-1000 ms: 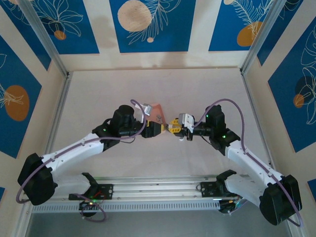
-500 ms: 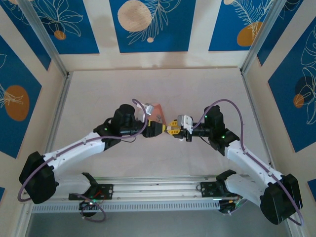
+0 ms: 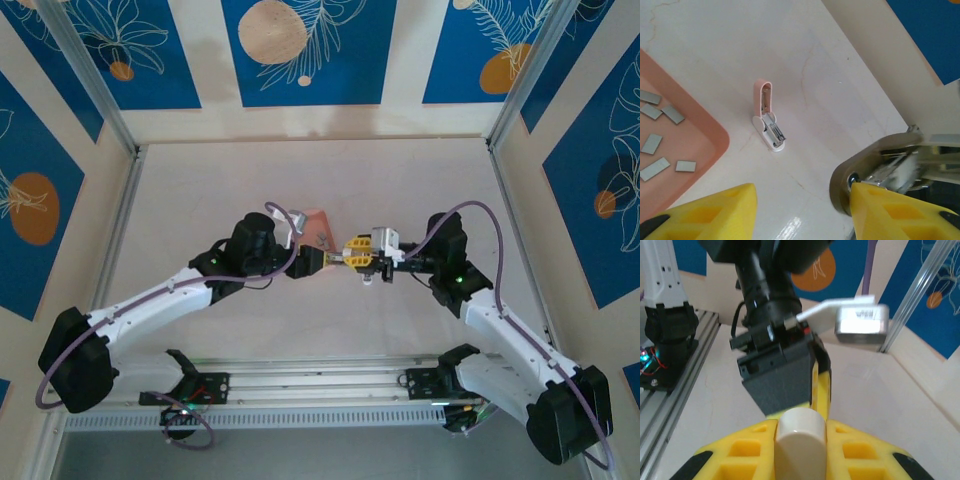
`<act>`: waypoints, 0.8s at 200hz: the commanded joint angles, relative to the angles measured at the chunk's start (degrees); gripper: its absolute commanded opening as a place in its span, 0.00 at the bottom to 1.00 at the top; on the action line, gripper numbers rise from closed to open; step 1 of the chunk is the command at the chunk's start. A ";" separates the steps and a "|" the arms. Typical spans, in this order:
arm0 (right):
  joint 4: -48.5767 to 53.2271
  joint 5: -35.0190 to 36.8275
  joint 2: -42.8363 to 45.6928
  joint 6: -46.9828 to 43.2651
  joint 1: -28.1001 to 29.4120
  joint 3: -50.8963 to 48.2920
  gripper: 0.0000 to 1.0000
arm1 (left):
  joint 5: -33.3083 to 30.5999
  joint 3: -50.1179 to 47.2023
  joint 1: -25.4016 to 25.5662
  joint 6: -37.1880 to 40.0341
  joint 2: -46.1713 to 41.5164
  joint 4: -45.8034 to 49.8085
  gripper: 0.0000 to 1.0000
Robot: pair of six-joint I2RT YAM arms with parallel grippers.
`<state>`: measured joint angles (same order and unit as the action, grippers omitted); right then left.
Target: Load the staples into the stapler
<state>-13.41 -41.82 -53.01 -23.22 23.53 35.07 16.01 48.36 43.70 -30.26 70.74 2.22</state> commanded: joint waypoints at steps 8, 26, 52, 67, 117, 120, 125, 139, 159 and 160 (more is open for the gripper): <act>-12.86 -3.88 -0.04 9.24 -0.19 -1.47 0.00 | 0.17 -1.07 -0.55 1.35 1.05 -2.55 0.51; -18.64 -3.06 -1.14 14.11 -0.15 -2.50 0.00 | 0.16 -1.63 -0.55 2.03 1.24 -3.78 0.52; -24.86 -0.82 -3.30 19.81 0.05 -3.72 0.00 | 0.15 -2.88 -0.50 5.43 -0.37 -5.57 0.53; -22.85 -0.06 -4.13 19.40 -0.25 -3.27 0.00 | -0.08 -4.26 -0.59 8.90 -2.83 -6.76 0.55; -8.49 -11.68 -7.16 11.77 -1.52 1.35 0.00 | 4.28 -11.69 -0.55 29.22 -14.97 -10.87 0.61; -7.34 -12.70 -7.41 11.12 -1.41 1.86 0.00 | 4.87 -12.01 -0.52 30.53 -15.52 -10.77 0.62; -5.60 -14.29 -7.67 9.75 -1.38 2.50 0.00 | 6.13 -12.56 -0.54 32.97 -16.23 -10.46 0.63; -1.50 -17.65 -8.20 6.40 -0.98 3.99 0.00 | 9.64 -13.26 -0.54 38.08 -17.38 -9.00 0.64; 3.54 -20.16 -8.92 2.96 -0.38 6.23 0.00 | 15.93 -13.11 -0.21 44.21 -17.57 -6.56 0.64; 3.77 -20.19 -8.98 2.85 -0.31 6.37 0.00 | 16.00 -13.07 -0.20 44.26 -17.57 -6.54 0.64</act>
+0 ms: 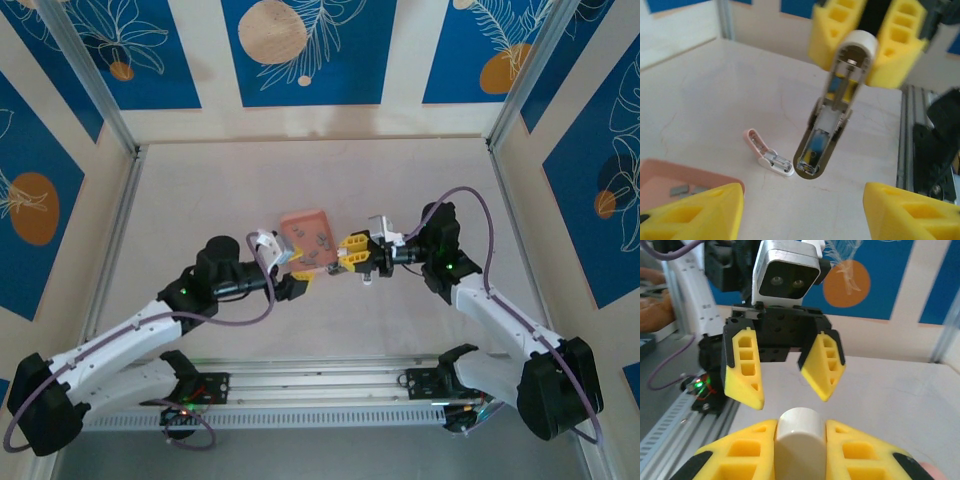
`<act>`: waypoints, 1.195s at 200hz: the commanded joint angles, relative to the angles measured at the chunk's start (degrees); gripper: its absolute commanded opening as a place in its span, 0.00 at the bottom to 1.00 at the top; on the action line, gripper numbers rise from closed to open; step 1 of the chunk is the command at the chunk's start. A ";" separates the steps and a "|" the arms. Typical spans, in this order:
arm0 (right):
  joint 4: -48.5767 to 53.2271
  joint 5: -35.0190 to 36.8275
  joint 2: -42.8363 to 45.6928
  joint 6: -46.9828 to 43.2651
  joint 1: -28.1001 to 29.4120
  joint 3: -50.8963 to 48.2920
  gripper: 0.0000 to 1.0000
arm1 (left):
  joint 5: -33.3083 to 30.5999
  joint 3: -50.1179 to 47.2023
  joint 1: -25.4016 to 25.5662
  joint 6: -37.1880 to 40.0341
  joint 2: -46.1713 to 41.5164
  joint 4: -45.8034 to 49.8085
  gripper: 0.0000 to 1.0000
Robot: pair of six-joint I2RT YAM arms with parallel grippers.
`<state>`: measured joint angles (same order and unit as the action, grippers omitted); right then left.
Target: Load the staples into the stapler
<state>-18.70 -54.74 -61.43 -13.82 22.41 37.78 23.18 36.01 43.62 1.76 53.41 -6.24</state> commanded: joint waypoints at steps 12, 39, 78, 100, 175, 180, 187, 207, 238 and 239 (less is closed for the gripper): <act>11.97 -8.06 -1.08 -8.66 1.53 5.02 0.00 | 7.95 -0.43 0.37 13.02 0.14 2.02 0.65; 12.39 -8.26 -2.09 -9.40 2.88 5.73 0.00 | 6.00 0.63 2.16 17.73 2.24 3.49 0.65; 11.52 -7.97 -2.83 -8.98 3.51 6.20 0.00 | 2.36 0.82 4.43 20.59 6.12 1.21 0.66; 10.77 -7.18 -2.82 -8.29 3.90 6.23 0.00 | 0.07 0.14 5.15 20.75 7.29 -2.15 0.65; 8.15 -6.60 -3.72 -6.31 4.35 6.01 0.00 | -0.44 0.01 6.88 20.52 11.28 -10.16 0.58; 8.15 -6.36 -3.79 -6.35 4.31 6.05 0.00 | -0.30 0.11 6.99 20.47 11.55 -10.45 0.58; 8.15 -6.11 -3.87 -6.30 4.31 6.00 0.00 | -0.17 0.33 7.31 20.29 11.97 -10.94 0.57; 8.15 -5.52 -4.10 -6.37 4.30 5.91 0.00 | -0.06 1.06 8.21 19.49 12.89 -12.01 0.55; 8.15 -5.17 -4.53 -6.30 4.32 5.82 0.00 | 1.43 2.13 8.68 17.14 13.65 -13.95 0.51; 8.15 -5.19 -4.51 -6.35 4.31 5.82 0.00 | 1.43 2.13 8.68 17.05 13.65 -14.05 0.51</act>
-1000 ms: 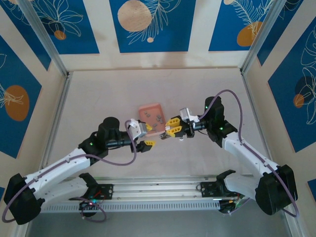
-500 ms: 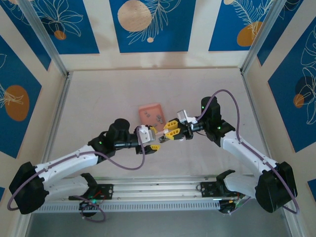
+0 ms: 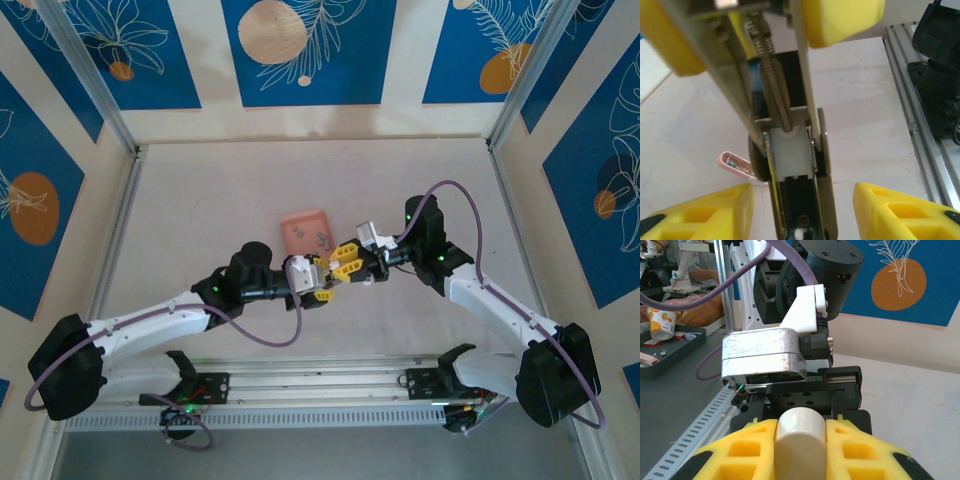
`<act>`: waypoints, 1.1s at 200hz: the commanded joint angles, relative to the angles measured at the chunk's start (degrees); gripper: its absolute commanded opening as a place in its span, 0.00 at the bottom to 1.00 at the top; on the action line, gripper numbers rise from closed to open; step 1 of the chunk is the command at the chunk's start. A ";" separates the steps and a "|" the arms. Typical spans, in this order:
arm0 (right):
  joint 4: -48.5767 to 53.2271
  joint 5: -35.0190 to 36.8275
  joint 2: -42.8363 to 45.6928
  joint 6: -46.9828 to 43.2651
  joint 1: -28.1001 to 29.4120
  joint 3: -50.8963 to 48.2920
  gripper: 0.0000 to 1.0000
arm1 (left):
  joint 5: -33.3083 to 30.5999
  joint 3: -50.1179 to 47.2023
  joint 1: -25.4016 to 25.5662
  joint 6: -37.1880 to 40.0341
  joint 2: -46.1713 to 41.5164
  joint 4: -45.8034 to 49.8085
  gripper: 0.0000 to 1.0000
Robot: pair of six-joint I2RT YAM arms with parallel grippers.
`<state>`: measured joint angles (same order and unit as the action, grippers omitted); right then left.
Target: Load the staples into the stapler
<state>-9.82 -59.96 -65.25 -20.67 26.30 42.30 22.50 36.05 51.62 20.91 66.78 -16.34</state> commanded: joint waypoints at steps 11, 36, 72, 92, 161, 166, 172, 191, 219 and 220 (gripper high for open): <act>-0.75 0.24 -0.70 0.54 0.41 1.29 0.00 | 2.34 2.08 0.68 -2.72 0.35 -4.95 0.50; -0.72 0.32 -0.88 0.49 0.49 1.21 0.00 | 1.75 2.40 0.77 -3.69 0.53 -5.62 0.47; -0.94 0.64 -1.10 0.75 0.55 1.23 0.00 | 1.57 2.62 0.94 -4.81 0.97 -7.16 0.35; -0.86 0.73 -1.03 0.87 0.50 1.25 0.00 | 1.62 2.71 1.03 -5.11 1.18 -7.63 0.33; -1.41 3.18 -0.94 3.59 -0.18 1.27 0.05 | -2.97 3.46 1.12 -8.69 1.76 -8.14 0.19; -2.45 4.27 -0.69 5.61 -0.64 1.01 0.13 | -5.21 3.85 1.20 -9.76 1.89 -7.78 0.16; -4.24 5.90 -0.32 8.86 -1.30 0.36 0.24 | -7.46 4.62 1.21 -11.25 2.09 -6.97 0.13; -9.48 12.13 2.05 17.63 -3.80 -2.60 0.50 | -13.98 7.56 1.38 -15.78 3.27 -3.00 0.03; -8.59 23.13 6.87 27.80 -7.61 -5.62 0.70 | -23.14 11.65 2.72 -23.25 7.28 0.23 0.00; -8.48 23.71 7.19 28.36 -7.77 -5.73 0.70 | -23.26 11.84 2.80 -23.40 7.51 0.37 0.00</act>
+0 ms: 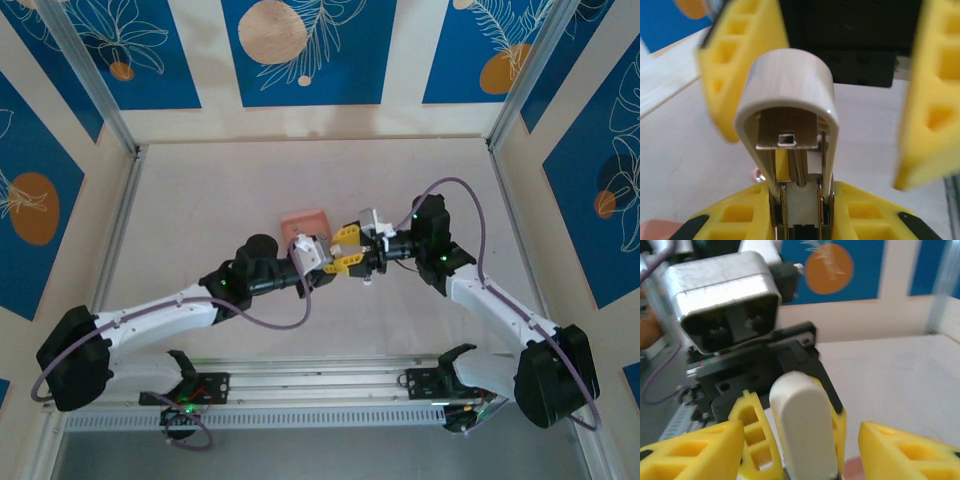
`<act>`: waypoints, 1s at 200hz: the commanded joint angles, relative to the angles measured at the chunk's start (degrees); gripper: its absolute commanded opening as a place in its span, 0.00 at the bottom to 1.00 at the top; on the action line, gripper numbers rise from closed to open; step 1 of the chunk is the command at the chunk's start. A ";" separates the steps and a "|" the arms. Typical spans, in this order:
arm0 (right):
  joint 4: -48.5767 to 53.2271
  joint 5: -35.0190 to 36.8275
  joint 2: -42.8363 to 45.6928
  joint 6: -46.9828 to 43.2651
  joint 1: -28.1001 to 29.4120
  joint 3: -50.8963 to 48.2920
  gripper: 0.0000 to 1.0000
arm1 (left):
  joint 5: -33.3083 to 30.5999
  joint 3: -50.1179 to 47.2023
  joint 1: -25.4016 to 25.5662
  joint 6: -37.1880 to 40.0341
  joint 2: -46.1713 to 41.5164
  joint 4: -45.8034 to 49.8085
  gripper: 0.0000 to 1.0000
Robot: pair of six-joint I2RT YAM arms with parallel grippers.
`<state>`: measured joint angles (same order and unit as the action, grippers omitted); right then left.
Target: Load the staples into the stapler
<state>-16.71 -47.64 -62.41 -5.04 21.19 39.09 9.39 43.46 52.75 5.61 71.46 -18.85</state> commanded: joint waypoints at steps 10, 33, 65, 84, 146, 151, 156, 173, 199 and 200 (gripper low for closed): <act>-0.61 16.05 6.85 16.97 -4.20 -3.65 0.74 | -12.79 6.50 2.61 -10.74 4.99 4.61 0.00; 8.32 28.67 12.46 24.59 -8.50 -4.27 0.78 | -18.33 12.82 4.79 -18.76 10.87 8.91 0.00; 26.50 44.30 16.99 37.13 -16.61 -3.91 0.80 | -22.18 22.67 6.94 -28.43 20.28 14.55 0.00; 29.72 46.43 19.82 41.68 -21.98 -7.77 0.80 | -24.88 29.28 8.11 -33.43 25.71 19.64 0.00; 34.42 43.04 26.35 45.67 -32.23 -14.23 0.79 | -34.16 58.77 11.47 -49.80 45.64 49.72 0.00; 34.59 42.89 26.49 45.66 -32.47 -14.48 0.79 | -34.42 60.59 11.58 -51.08 47.29 51.72 0.00; 34.72 42.61 26.64 45.67 -32.65 -14.71 0.79 | -34.29 62.23 11.58 -52.21 48.66 53.27 0.00; 35.39 42.35 26.89 45.34 -33.05 -15.23 0.79 | -33.08 65.13 11.66 -55.29 51.88 55.43 0.00; 35.92 42.54 26.98 45.76 -33.48 -16.09 0.80 | -31.68 65.87 11.76 -59.34 54.81 55.46 0.00; 35.89 42.54 26.94 45.79 -33.49 -16.17 0.80 | -31.65 65.91 11.80 -59.50 54.91 55.48 0.00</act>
<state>17.43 -4.69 -36.10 39.48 -11.79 24.38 -21.69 107.02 64.14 -47.20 123.68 30.30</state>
